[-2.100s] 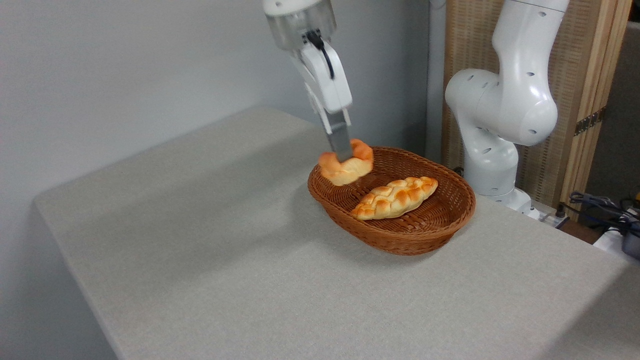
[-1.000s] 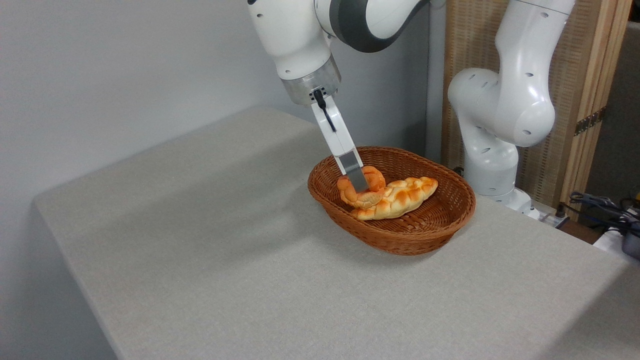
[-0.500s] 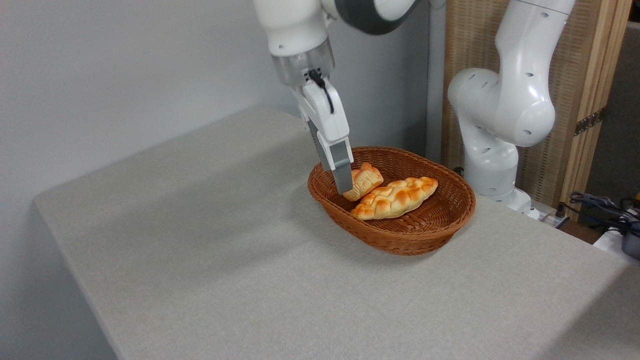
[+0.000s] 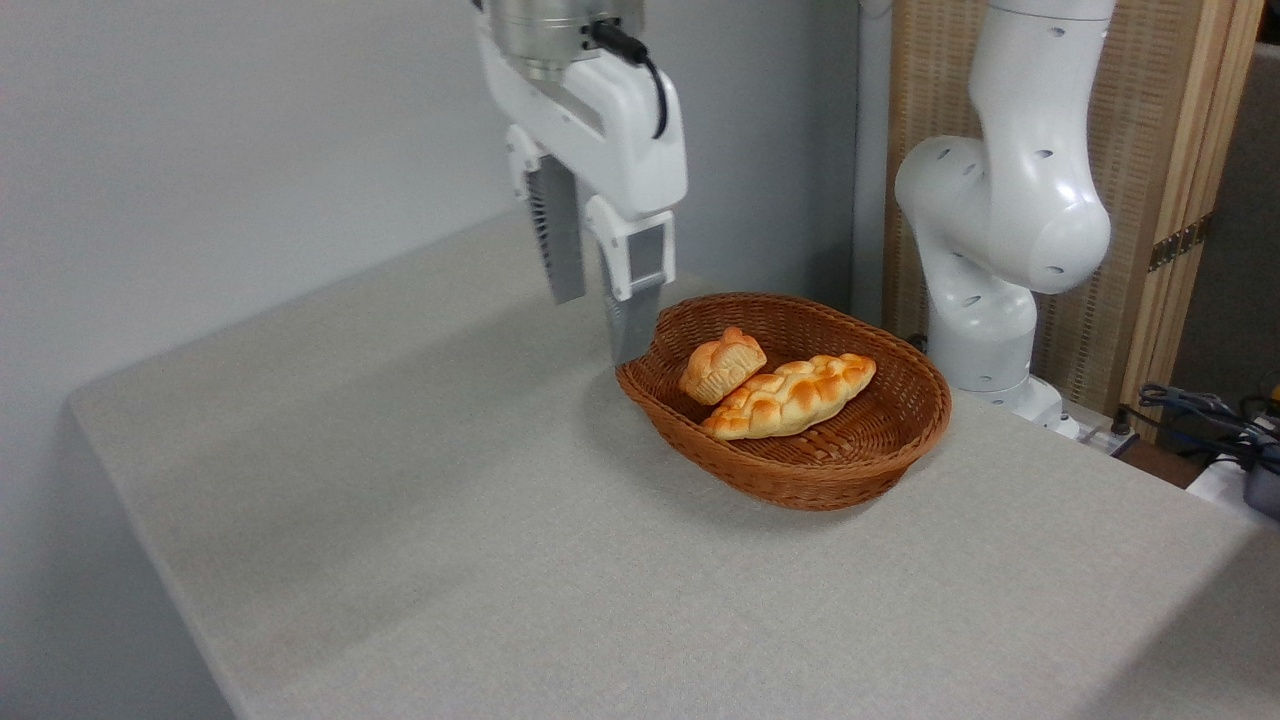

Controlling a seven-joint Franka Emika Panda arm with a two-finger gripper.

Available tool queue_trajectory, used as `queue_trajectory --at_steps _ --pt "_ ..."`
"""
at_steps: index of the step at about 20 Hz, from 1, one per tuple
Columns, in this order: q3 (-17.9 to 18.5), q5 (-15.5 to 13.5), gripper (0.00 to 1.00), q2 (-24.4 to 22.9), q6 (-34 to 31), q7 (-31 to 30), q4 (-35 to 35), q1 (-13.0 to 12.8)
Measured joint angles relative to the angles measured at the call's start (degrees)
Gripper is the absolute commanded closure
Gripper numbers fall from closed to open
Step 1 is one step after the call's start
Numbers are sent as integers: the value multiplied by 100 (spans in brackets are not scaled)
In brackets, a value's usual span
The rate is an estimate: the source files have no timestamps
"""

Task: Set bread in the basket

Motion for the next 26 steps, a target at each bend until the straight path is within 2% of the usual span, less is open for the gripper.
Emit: queue_trajectory --at_steps 3,8,10,14,16,20,26 --pt "33 -46 0 326 -6 -254 328 -2" --pt "-69 -51 0 469 -6 -504 430 24" --pt "-437 -50 0 510 -6 -530 432 310" --pt "-1273 -48 0 554 -6 -535 443 1142" --pt "-1538 -48 0 554 -6 -534 445 1411" --pt "-1711 -39 0 555 -1 -534 448 1562" --pt "-1941 189 0 579 0 -535 450 1637"
